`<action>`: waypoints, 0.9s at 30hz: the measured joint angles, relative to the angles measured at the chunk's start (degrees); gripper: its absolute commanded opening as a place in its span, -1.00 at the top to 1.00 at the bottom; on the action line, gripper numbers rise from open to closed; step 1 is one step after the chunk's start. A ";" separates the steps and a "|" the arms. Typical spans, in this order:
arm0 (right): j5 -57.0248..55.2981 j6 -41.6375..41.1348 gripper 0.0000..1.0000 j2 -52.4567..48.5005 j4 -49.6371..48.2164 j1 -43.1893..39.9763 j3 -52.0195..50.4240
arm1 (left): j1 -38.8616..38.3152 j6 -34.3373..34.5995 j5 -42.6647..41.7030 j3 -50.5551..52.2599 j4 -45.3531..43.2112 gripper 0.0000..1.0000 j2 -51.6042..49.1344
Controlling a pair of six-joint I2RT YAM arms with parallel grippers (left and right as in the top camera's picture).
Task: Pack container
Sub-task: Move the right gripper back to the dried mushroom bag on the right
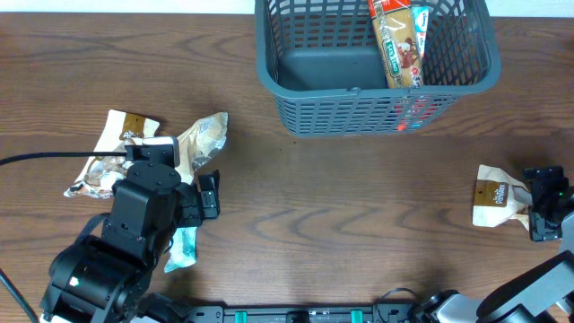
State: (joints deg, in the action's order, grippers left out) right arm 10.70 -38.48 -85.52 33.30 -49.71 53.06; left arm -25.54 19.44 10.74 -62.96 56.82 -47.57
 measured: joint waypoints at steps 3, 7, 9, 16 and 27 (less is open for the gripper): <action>-0.24 -2.64 -0.98 -0.90 -0.26 0.00 0.00 | 0.00 0.00 0.00 0.00 -0.02 -0.97 0.00; -0.42 -5.22 -0.99 -4.22 -1.27 0.00 0.00 | 0.00 0.00 0.00 0.00 0.00 -0.97 0.00; -0.44 -6.27 -0.98 -6.05 -1.55 0.00 0.00 | 0.00 0.00 0.00 0.00 0.00 -0.97 0.00; -1.33 -9.29 -0.98 -10.03 -1.79 0.00 0.00 | 0.00 0.00 0.00 0.00 -0.02 -0.97 0.00; -4.52 -12.28 -0.98 -10.47 0.37 0.00 0.00 | 0.00 0.00 0.00 0.00 -0.02 -0.97 0.00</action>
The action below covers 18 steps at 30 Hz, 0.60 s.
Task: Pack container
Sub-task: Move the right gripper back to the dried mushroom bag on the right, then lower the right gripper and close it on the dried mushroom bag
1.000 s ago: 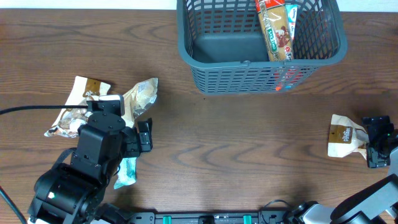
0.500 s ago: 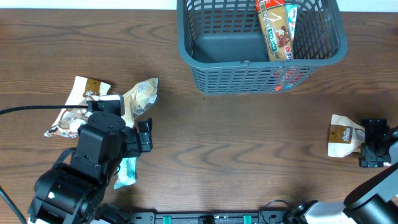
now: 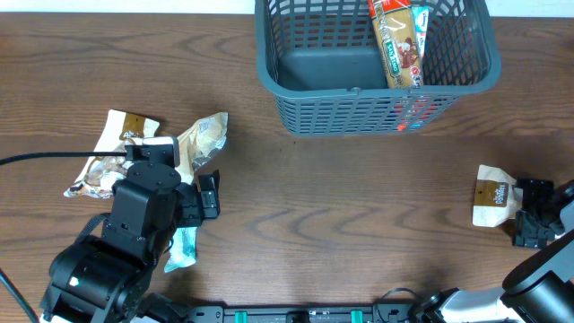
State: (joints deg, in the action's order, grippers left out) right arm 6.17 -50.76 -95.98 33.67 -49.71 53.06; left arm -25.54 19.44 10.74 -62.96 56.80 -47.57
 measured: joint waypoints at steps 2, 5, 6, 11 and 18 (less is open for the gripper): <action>-0.50 -0.44 -0.98 0.00 0.37 0.00 0.00 | 0.00 0.00 0.00 0.00 0.00 -0.97 0.00; -1.07 -0.98 -0.99 0.00 0.50 0.00 0.00 | 0.00 0.00 0.00 0.00 0.00 -0.97 0.00; -1.16 -1.11 -0.99 0.00 0.52 0.00 -0.02 | 0.00 0.00 0.00 0.00 0.02 -0.97 0.00; -1.64 -1.42 -0.96 0.00 0.57 0.00 -0.02 | 0.00 0.00 0.00 0.00 0.00 -0.97 0.00; -1.92 -1.92 0.26 -0.02 0.33 0.00 -0.02 | 0.00 0.00 0.00 0.00 0.02 -0.97 0.00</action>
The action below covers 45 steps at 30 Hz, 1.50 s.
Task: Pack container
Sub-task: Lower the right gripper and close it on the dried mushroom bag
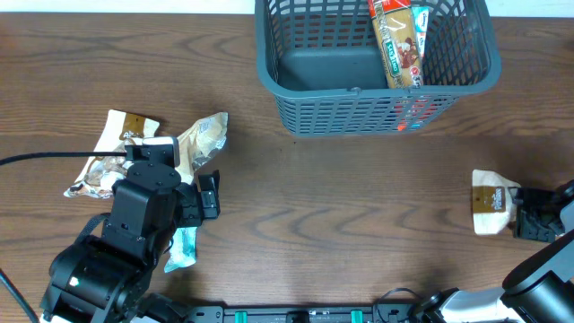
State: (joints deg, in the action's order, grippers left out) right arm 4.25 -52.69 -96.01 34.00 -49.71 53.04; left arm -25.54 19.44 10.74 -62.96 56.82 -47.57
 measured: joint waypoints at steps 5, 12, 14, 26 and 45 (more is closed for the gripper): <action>0.13 -0.02 0.97 0.02 -0.20 0.00 0.00 | 0.00 0.00 -0.02 0.00 -0.02 -0.97 0.00; 1.07 -0.11 0.97 0.07 -2.10 0.00 0.02 | 0.00 0.00 0.00 0.00 -0.02 -0.97 0.00; 2.99 0.46 0.97 0.04 -3.78 0.00 0.04 | 0.00 0.00 0.00 0.00 -0.02 -0.97 0.00; 15.56 2.84 0.97 -0.09 0.00 0.00 9.66 | 0.00 0.00 0.00 0.00 0.00 -0.97 0.00; 23.76 6.86 0.97 12.39 7.74 3.21 31.19 | 0.00 0.00 0.00 0.00 -0.02 -0.97 0.00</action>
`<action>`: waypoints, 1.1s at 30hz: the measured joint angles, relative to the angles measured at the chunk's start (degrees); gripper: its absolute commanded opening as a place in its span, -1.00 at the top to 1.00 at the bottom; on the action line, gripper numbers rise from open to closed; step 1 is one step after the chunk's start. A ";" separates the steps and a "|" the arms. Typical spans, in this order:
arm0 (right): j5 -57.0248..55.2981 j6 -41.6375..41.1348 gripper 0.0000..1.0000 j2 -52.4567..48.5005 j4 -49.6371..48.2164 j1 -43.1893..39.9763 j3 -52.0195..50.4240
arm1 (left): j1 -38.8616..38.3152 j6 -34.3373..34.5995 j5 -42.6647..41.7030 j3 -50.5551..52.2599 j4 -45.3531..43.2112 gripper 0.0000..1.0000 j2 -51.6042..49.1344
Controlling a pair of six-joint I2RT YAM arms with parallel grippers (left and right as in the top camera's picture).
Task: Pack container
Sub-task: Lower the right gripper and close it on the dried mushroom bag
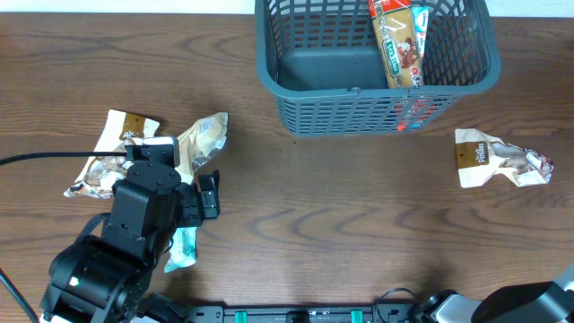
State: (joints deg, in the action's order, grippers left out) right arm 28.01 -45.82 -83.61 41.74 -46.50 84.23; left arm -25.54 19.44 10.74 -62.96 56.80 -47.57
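The grey-blue basket (296, 99) stands at the back centre of the table. Inside it, packets of snack bars (399, 40) lean against its right side. A white and brown snack packet (498, 160) shows to the right of the basket's front, crumpled at its right end. No gripper shows on it, and whether it lies on the table or hangs above it cannot be told. Only a bit of the right arm (552, 305) shows at the bottom right corner. My left gripper (209, 196) hovers beside the left packets with nothing between its fingers.
Several snack packets lie at the left: a white and brown one (126, 130), a crumpled one (90, 179), a beige one (204, 139). A teal one (183, 247) is partly under the left arm (134, 233). A black cable (45, 158) runs in from the left edge.
The white and brown packet at the right has moved toward the basket and looks a little larger. The right gripper, then at the packet's right end, has left the overhead view. The left arm is unchanged.
The right gripper first stood just right of the packet near the right edge. Then it was at the packet's right end, and the packet had shifted slightly left. Now the packet is nearer the basket and the gripper is out of frame. The left arm never moved.
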 measured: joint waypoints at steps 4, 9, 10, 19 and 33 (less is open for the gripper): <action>-2.71 -0.09 -0.14 -0.74 2.29 0.15 0.00 | 0.00 0.00 0.00 0.00 0.00 -0.97 0.00; -8.37 0.31 -0.98 -2.12 3.32 0.74 0.00 | 0.00 0.00 0.00 0.00 0.00 -0.97 0.00; -8.83 0.52 -0.99 -2.36 3.37 0.79 0.00 | 0.00 0.00 0.00 0.00 0.02 -0.97 0.00; -16.35 -1.33 -0.99 -15.85 1.77 4.02 0.00 | 0.00 0.00 0.00 0.00 0.02 -0.97 0.00; -18.62 -19.19 -0.99 -29.55 1.03 10.23 0.00 | 0.00 0.00 0.00 0.00 0.02 -0.97 0.00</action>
State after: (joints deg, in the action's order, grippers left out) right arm 9.39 -65.01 -113.16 42.76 -36.27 84.23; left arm -25.54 19.44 10.74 -62.96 56.82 -47.57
